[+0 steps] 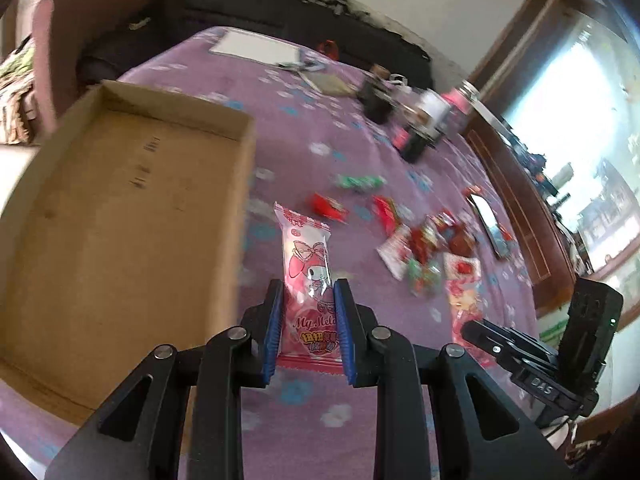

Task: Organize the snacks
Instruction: 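Carry both pink candy bars into the cardboard tray and open both tools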

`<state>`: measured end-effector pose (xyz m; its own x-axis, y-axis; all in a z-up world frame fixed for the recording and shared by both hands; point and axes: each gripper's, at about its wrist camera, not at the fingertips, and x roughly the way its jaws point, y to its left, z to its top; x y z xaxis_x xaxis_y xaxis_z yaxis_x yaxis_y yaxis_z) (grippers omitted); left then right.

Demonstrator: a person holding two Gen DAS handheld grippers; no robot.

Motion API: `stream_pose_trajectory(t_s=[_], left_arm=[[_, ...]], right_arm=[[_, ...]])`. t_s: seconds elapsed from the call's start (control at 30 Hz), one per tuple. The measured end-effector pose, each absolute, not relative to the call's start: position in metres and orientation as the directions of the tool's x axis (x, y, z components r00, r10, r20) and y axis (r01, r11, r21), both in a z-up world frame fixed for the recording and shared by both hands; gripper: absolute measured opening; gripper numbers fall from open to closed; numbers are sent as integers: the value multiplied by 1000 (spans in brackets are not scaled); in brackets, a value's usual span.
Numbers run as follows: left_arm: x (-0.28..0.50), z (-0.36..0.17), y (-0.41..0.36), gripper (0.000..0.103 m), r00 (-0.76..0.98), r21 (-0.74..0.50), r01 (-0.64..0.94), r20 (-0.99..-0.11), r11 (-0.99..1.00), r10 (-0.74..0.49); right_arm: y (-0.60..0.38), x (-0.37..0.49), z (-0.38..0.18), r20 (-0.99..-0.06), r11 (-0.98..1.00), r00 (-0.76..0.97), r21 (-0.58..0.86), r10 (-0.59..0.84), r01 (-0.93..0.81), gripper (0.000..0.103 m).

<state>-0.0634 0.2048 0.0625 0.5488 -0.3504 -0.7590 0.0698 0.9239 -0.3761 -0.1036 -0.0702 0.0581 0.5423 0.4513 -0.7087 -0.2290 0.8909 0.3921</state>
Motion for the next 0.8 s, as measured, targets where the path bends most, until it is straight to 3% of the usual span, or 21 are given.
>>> stream_pose_trajectory(t_s=[0.13,0.37,0.8], left_arm=[[-45,70,234,22,576,-324,35,-766,945,-284],[13,60,282,22,582,-376,-30,-760,926,-290],[76,14,320,22,517,-438,-153,-799,886,-306]], right_arm=[[-34,-77,70,-687,856,511,431,517,-287,20],[43,-14,81,-661,793,439,498,608,-350,20],[148,88,56,-756,841,390,396,527,-370,20]])
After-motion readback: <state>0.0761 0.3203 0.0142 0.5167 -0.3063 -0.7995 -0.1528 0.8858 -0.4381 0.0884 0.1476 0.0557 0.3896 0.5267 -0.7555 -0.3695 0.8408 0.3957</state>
